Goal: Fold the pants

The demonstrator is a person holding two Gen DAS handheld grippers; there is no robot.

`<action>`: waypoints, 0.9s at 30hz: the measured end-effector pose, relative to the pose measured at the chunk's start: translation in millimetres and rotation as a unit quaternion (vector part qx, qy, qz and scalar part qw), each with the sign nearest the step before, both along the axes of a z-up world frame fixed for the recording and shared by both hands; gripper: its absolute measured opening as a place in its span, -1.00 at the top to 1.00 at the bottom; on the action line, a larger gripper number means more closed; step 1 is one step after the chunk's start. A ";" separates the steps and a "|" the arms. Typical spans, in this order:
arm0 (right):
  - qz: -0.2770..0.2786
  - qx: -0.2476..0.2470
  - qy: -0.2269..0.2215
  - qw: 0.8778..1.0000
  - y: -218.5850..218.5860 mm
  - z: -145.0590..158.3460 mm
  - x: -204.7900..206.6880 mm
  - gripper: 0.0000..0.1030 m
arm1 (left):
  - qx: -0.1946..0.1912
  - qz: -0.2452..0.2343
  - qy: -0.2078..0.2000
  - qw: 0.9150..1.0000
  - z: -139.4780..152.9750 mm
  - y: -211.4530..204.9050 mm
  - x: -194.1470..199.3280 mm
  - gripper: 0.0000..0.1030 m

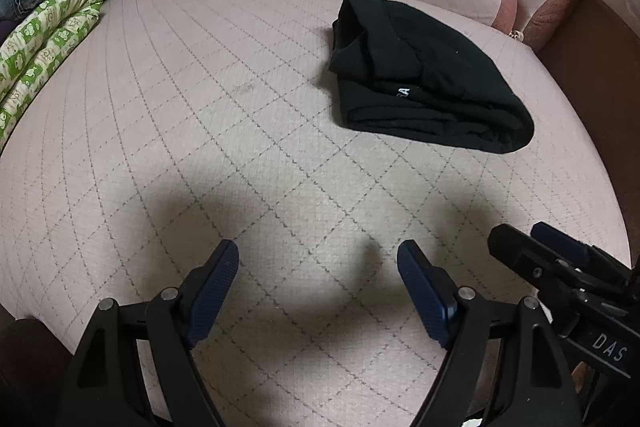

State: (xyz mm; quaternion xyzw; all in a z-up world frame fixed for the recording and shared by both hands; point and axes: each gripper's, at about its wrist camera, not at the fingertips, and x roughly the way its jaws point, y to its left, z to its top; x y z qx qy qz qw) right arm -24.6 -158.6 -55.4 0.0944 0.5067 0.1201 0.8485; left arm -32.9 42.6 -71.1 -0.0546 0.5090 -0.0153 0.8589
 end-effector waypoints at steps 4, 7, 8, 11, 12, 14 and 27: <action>-0.003 -0.018 -0.012 1.000 0.7 2.7 -0.8 -0.55 | 0.009 0.005 -0.006 1.000 -0.3 2.9 -0.3 -0.57; -0.005 -0.024 -0.024 0.999 0.5 7.7 -1.9 -0.55 | 0.066 0.031 -0.079 0.994 19.3 3.6 -11.4 -0.57; -0.006 -0.024 -0.028 0.999 0.3 10.0 -2.4 -0.55 | 0.085 0.041 -0.109 0.990 28.0 3.5 -17.2 -0.57; -0.009 -0.017 -0.053 0.998 -1.5 22.0 -6.4 -0.55 | 0.140 0.066 -0.224 0.962 63.7 0.6 -42.0 -0.90; -0.010 -0.016 -0.060 0.998 -2.0 25.4 -7.7 -0.55 | 0.152 0.069 -0.253 0.953 74.4 -0.7 -48.4 -1.00; -0.008 -0.017 -0.077 0.997 -1.8 35.1 -10.5 -0.55 | 0.172 0.079 -0.316 0.930 99.7 -4.0 -62.1 -1.00; 0.007 -0.044 -0.078 0.996 8.4 39.1 -17.0 -0.62 | 0.056 0.049 -0.164 0.984 87.0 18.6 -20.3 -1.00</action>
